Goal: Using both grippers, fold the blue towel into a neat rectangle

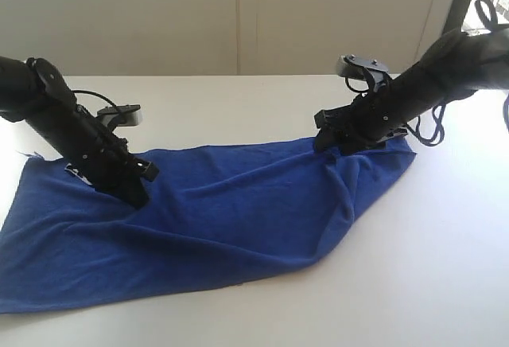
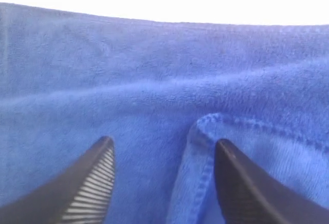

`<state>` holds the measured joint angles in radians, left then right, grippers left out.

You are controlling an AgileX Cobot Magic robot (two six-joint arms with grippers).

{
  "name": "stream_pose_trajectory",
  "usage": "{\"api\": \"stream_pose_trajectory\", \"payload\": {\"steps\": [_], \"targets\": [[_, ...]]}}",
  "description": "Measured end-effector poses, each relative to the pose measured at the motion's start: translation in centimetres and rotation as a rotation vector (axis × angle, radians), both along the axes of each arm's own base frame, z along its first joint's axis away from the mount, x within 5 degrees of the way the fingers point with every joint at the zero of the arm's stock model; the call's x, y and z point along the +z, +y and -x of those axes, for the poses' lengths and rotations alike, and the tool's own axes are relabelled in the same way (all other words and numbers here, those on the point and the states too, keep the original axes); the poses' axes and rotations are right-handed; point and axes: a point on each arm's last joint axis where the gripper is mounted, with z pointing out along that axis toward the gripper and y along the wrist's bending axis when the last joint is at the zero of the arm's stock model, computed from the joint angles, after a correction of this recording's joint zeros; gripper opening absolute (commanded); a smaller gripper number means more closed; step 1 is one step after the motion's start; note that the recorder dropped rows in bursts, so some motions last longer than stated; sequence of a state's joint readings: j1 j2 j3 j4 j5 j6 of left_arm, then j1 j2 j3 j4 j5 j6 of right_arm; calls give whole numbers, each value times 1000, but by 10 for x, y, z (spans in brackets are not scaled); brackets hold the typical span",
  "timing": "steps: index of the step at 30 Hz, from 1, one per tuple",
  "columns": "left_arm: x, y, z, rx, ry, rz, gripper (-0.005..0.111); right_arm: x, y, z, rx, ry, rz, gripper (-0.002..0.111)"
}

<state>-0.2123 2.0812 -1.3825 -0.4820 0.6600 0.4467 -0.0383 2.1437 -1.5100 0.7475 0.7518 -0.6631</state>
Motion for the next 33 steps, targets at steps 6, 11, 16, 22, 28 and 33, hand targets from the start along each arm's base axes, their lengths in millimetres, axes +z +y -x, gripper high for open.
{"api": "stream_pose_trajectory", "payload": {"steps": [6, 11, 16, 22, 28, 33], "targets": [[0, 0, 0, 0, 0, 0, 0, -21, -1, -4, 3, 34, 18, 52], [0, 0, 0, 0, 0, 0, 0, -27, -3, -7, -13, 23, 34, 52], [0, 0, 0, 0, 0, 0, 0, -27, -4, -9, -25, 5, 42, 44], [0, 0, 0, 0, 0, 0, 0, -31, -4, -10, -37, 7, 38, 33], [0, 0, 0, 0, 0, 0, 0, -31, -2, -10, -48, 9, 18, 33], [0, 0, 0, 0, 0, 0, 0, -31, 1, -10, -42, 7, 15, 33]]}}
